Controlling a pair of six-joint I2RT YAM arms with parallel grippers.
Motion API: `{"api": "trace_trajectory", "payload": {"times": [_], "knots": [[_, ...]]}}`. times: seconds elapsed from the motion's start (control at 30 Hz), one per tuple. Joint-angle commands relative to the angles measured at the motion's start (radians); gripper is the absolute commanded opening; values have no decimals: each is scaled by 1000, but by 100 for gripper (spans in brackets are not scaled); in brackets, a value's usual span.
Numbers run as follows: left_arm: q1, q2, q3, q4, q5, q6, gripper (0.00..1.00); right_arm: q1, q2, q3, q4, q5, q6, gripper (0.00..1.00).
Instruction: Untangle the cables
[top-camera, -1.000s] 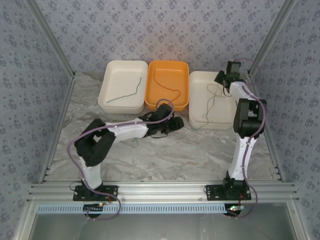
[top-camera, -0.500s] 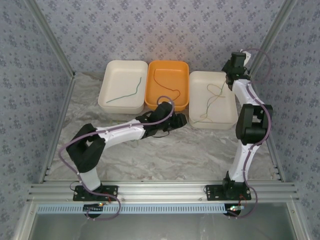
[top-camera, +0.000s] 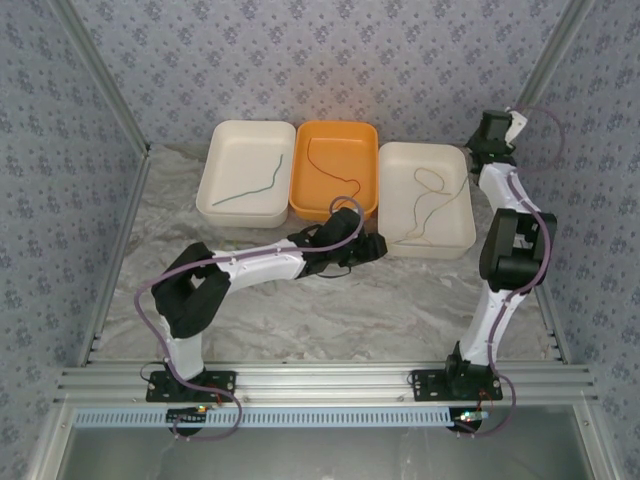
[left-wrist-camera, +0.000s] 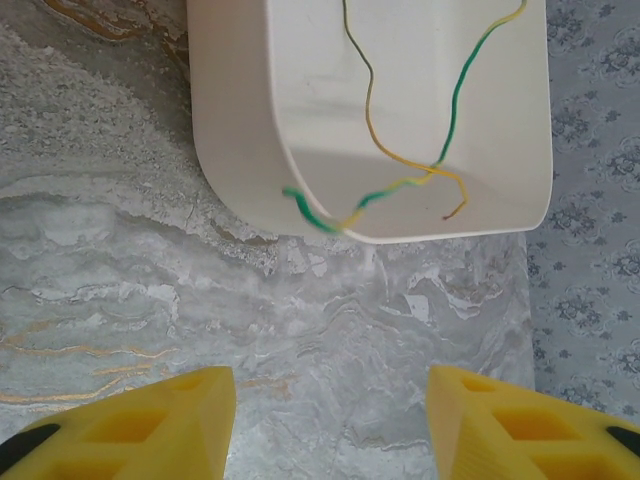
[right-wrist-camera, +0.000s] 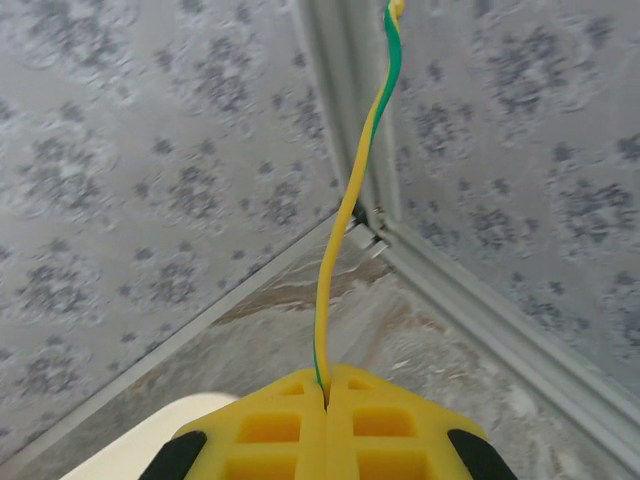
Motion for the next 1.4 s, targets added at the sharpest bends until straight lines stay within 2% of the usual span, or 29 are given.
{"api": "trace_trajectory", "payload": {"times": [0.0, 0.37, 0.53, 0.67, 0.77, 0.87, 1.0, 1.23, 1.37], "knots": [[-3, -21, -8, 25, 11, -7, 54, 5, -56, 50, -14, 22, 22, 0], [-5, -11, -3, 31, 11, -6, 52, 36, -101, 51, 17, 123, -82, 0], [-6, 56, 77, 17, 12, 8, 50, 73, -100, 14, 48, 139, -135, 0], [4, 143, 154, -27, -1, 24, 44, 86, -96, -12, 65, 137, -144, 0], [16, 188, 184, -27, 3, 21, 42, 92, -100, -26, 65, 113, -147, 0], [16, 200, 198, -21, -26, 28, 43, 102, -109, -45, 75, 30, -181, 0], [17, 245, 257, -42, -29, 40, 43, 152, -124, -94, 78, -65, -309, 0], [28, 278, 282, -35, -30, 41, 42, 207, -79, -106, -105, -118, -482, 0], [31, 279, 288, -39, -28, 49, 41, 210, 29, 5, -266, -150, -532, 0]]}}
